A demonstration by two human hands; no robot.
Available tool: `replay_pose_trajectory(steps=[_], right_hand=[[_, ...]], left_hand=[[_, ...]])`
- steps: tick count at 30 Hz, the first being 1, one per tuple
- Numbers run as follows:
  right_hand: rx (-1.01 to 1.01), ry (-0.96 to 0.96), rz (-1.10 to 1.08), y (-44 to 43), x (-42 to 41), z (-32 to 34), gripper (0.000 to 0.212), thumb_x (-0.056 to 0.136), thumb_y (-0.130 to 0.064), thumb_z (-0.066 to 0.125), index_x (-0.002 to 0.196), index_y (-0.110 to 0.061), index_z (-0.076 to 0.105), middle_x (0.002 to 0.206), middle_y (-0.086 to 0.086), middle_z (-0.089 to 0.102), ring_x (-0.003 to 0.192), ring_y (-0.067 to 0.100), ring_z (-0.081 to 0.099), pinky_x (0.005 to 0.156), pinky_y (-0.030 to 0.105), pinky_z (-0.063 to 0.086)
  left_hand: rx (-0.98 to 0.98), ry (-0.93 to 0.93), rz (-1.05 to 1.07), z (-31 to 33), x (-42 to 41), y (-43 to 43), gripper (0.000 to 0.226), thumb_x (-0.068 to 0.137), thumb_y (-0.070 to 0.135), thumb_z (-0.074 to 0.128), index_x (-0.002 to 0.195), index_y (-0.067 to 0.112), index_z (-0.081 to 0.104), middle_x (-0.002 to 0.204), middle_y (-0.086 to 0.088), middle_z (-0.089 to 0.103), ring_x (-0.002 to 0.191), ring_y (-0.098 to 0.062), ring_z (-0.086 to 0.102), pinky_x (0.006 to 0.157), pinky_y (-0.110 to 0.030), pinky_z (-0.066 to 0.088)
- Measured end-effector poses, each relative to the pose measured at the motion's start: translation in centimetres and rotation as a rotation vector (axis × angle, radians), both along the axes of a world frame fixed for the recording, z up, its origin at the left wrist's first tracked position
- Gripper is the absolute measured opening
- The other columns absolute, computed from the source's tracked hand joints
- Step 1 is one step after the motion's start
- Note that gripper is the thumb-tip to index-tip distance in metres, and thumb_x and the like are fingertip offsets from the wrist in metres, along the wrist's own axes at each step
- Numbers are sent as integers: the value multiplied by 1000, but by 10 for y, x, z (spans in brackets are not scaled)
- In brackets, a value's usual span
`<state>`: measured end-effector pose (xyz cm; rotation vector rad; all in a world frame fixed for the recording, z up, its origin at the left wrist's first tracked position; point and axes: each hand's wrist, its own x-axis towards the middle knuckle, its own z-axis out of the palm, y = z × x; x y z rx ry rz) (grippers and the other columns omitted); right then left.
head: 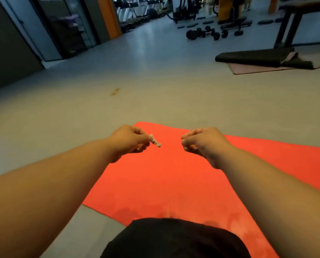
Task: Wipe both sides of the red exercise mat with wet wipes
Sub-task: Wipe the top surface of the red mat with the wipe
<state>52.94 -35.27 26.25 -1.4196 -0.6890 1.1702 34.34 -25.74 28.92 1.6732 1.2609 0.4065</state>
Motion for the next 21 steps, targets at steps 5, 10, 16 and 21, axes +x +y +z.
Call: replay_pose_trajectory(steps=[5, 10, 16, 21], right_hand=[[15, -37, 92, 58, -101, 5, 24, 78, 18, 59, 66, -3, 58, 64, 10, 54, 56, 18, 52, 50, 18, 52], [-25, -34, 227, 139, -192, -30, 22, 78, 16, 59, 67, -3, 58, 65, 10, 55, 57, 18, 52, 53, 19, 53], [-142, -31, 373, 249, -306, -113, 25, 78, 16, 60, 64, -4, 58, 67, 11, 56, 55, 17, 52, 52, 19, 53], [-253, -58, 427, 295, -365, -164, 26, 79, 16, 59, 63, -5, 60, 61, 10, 56, 53, 18, 52, 54, 23, 51]], left_hand=[[42, -9, 177, 14, -127, 41, 12, 89, 6, 62, 77, 5, 63, 74, -9, 68, 52, -9, 56, 56, -19, 49], [35, 41, 390, -28, -237, 111, 11, 86, 2, 66, 77, 8, 61, 78, -12, 65, 65, -15, 59, 64, -22, 53], [-63, 146, 600, -150, -343, 181, 11, 81, 15, 72, 72, 12, 68, 71, -9, 61, 65, -21, 54, 63, -30, 45], [-119, 318, 673, -228, -400, 224, 12, 82, 15, 70, 71, 11, 68, 73, -11, 62, 70, -25, 54, 74, -38, 52]])
